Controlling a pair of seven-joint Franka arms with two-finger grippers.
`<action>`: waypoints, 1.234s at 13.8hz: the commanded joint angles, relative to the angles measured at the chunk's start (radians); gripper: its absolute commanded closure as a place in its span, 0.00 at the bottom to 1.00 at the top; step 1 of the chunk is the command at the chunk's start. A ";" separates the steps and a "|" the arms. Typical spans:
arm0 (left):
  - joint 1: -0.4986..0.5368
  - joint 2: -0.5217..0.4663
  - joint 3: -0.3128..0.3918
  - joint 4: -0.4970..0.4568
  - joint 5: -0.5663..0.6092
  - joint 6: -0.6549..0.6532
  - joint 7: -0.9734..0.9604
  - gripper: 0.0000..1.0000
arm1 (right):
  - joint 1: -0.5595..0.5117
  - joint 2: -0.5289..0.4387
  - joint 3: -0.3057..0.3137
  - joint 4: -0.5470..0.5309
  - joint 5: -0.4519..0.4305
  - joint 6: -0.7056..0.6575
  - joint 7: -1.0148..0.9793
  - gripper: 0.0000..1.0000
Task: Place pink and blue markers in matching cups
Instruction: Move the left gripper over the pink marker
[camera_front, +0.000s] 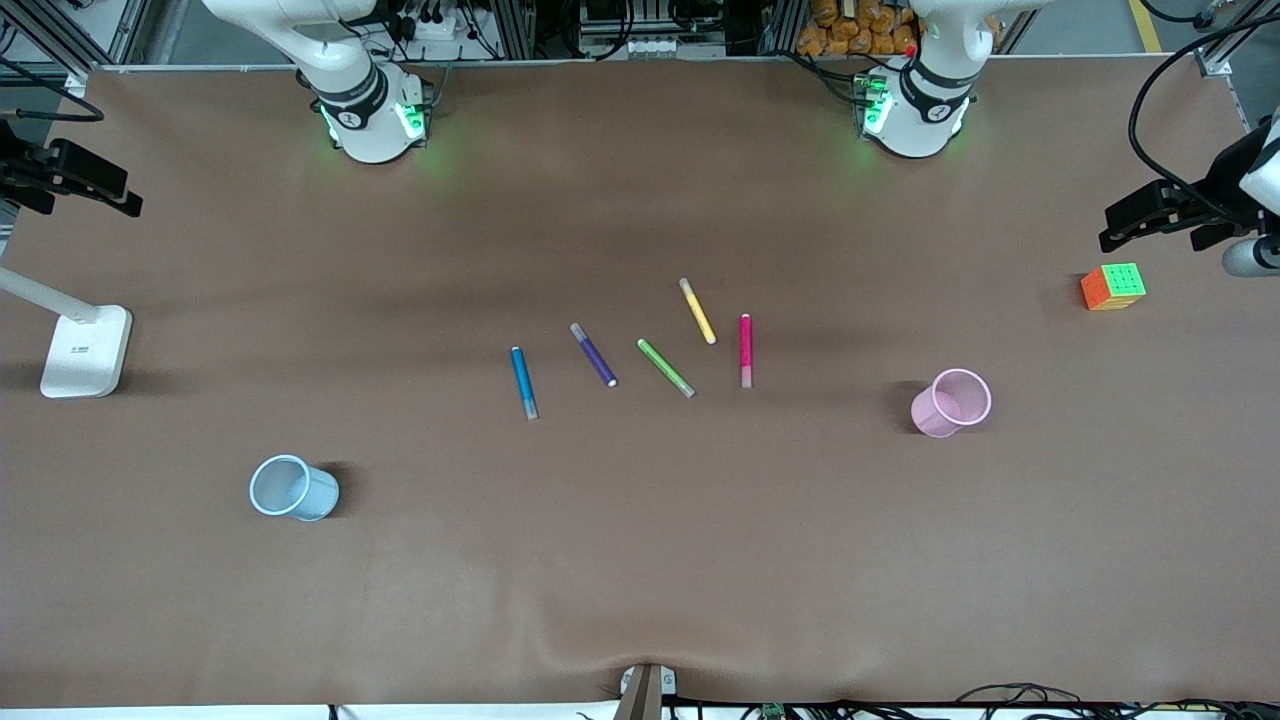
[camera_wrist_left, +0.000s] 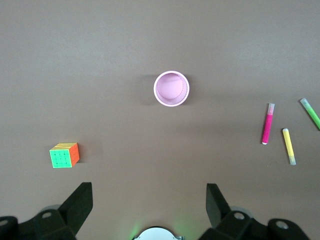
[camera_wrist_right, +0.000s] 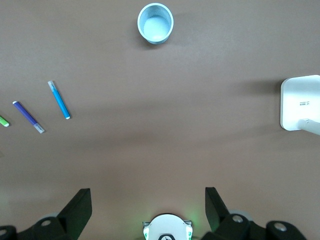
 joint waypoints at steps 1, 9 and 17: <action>0.007 0.005 -0.006 0.018 0.016 -0.020 0.009 0.00 | 0.003 -0.011 0.001 -0.005 0.014 -0.007 0.007 0.00; -0.019 0.174 -0.019 0.067 -0.073 -0.003 -0.009 0.00 | 0.003 -0.011 0.001 -0.005 0.016 -0.009 0.007 0.00; -0.232 0.312 -0.018 -0.140 -0.099 0.336 -0.363 0.00 | 0.036 -0.009 0.002 -0.015 0.019 -0.007 0.007 0.00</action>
